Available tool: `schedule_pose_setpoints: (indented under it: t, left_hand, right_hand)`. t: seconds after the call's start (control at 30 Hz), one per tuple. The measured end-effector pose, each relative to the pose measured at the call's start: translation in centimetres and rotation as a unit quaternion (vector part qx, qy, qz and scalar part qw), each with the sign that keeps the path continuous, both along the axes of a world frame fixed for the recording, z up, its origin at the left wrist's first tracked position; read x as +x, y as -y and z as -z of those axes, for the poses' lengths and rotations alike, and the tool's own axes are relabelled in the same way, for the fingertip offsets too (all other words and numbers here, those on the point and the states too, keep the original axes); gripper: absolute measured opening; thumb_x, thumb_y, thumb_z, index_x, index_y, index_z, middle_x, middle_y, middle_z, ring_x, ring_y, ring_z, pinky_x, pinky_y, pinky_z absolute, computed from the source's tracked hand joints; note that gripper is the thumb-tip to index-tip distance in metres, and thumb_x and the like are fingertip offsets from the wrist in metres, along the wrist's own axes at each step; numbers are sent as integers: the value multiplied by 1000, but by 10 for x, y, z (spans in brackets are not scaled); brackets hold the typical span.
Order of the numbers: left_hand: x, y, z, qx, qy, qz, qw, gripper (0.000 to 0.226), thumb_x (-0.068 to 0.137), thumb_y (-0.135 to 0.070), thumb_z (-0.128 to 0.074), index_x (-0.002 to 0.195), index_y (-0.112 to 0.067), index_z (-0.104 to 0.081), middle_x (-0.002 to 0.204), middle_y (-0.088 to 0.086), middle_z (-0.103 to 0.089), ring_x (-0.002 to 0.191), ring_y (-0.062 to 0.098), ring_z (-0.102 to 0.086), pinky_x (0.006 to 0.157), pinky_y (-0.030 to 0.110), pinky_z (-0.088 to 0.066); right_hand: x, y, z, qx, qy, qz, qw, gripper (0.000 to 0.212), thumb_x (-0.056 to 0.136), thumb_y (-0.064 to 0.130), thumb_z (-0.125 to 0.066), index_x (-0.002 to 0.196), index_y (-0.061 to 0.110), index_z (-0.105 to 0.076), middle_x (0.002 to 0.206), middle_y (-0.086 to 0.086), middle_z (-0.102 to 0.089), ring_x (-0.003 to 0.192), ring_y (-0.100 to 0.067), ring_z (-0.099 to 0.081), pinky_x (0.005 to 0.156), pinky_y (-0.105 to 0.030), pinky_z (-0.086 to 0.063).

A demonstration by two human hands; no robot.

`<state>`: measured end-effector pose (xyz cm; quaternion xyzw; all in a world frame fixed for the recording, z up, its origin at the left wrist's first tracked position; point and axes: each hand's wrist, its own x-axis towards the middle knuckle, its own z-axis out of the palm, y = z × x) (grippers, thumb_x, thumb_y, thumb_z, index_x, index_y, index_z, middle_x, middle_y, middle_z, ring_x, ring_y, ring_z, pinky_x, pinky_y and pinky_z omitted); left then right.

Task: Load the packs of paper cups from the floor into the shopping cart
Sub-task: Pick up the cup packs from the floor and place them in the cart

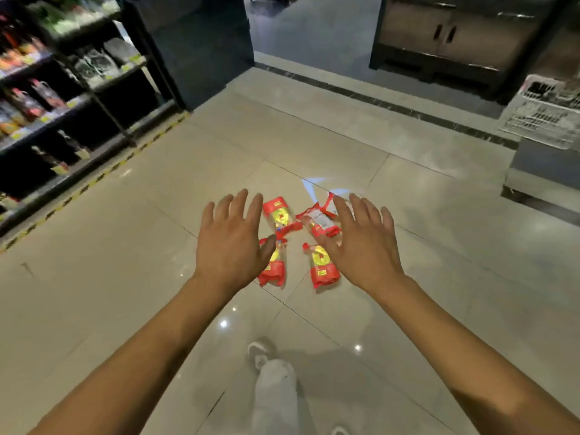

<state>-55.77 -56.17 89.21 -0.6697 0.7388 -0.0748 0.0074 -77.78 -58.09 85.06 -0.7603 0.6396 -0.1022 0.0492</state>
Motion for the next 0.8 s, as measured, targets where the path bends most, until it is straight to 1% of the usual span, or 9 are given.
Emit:
schedule_pose_setpoints:
  t: [0.07, 0.17, 0.27, 0.33, 0.4, 0.53, 0.6, 0.67, 0.8]
  left_hand:
    - [24, 41, 26, 6, -8, 13, 1000, 75, 91, -58, -53, 149, -11, -44, 153, 18, -48, 137, 42, -48, 113, 57, -37]
    - [56, 109, 62, 40, -15, 24, 999, 77, 91, -57, -54, 151, -10, -41, 155, 19, -45, 139, 43, -44, 115, 58, -34]
    - [84, 174, 101, 81, -11, 36, 996, 79, 92, -57, -52, 154, -11, -35, 159, 18, -39, 144, 41, -38, 118, 57, -29]
    - [97, 215, 132, 102, -9, 47, 994, 79, 92, -56, -54, 154, -10, -36, 158, 18, -40, 143, 42, -39, 118, 57, -29]
    - [104, 254, 176, 115, -10, 37, 993, 79, 91, -55, -55, 153, -11, -36, 158, 18, -40, 142, 41, -40, 117, 56, -29]
    - [116, 314, 307, 171, -9, 20, 985, 76, 93, -52, -54, 154, -12, -33, 160, 16, -38, 145, 39, -36, 119, 55, -27]
    - [122, 335, 387, 206, 10, 12, 978, 77, 94, -52, -53, 156, -14, -28, 163, 14, -32, 149, 38, -30, 120, 55, -24]
    - [127, 354, 470, 229, 22, -1, 973, 78, 94, -53, -51, 157, -15, -26, 164, 13, -30, 150, 37, -29, 121, 54, -23]
    - [141, 375, 634, 257, 12, -32, 966, 76, 93, -54, -52, 154, -14, -30, 160, 13, -34, 146, 37, -34, 117, 52, -29]
  right_hand:
    - [17, 35, 23, 21, -13, 14, 1000, 74, 95, 62, -41, 155, 19, -36, 160, -16, -38, 148, -32, -33, 121, -57, -20]
    - [45, 91, 50, 66, -40, 44, 996, 78, 89, 61, -31, 153, 18, -38, 156, -17, -42, 144, -34, -38, 119, -56, -24]
    - [67, 150, 80, 85, -37, 62, 994, 72, 91, 55, -48, 151, 16, -41, 152, -17, -46, 141, -36, -41, 115, -52, -28]
    - [76, 186, 112, 87, -40, 63, 993, 70, 90, 53, -50, 146, 13, -47, 143, -17, -55, 132, -38, -51, 107, -52, -37]
    - [79, 221, 157, 117, -53, 68, 989, 68, 89, 54, -51, 145, 15, -46, 139, -15, -58, 128, -36, -54, 104, -52, -42]
    - [81, 281, 283, 183, -47, 89, 978, 66, 92, 52, -43, 147, 16, -40, 146, -15, -51, 134, -36, -48, 109, -54, -38]
    - [80, 304, 361, 238, -53, 96, 965, 68, 96, 50, -47, 154, 16, -31, 156, -16, -41, 141, -35, -40, 112, -50, -35]
    - [76, 324, 445, 275, -60, 103, 954, 73, 97, 49, -49, 157, 16, -24, 159, -17, -36, 142, -35, -39, 112, -48, -34]
    - [65, 346, 610, 324, -79, 116, 936, 74, 97, 50, -49, 157, 15, -23, 154, -15, -41, 140, -35, -40, 112, -48, -36]
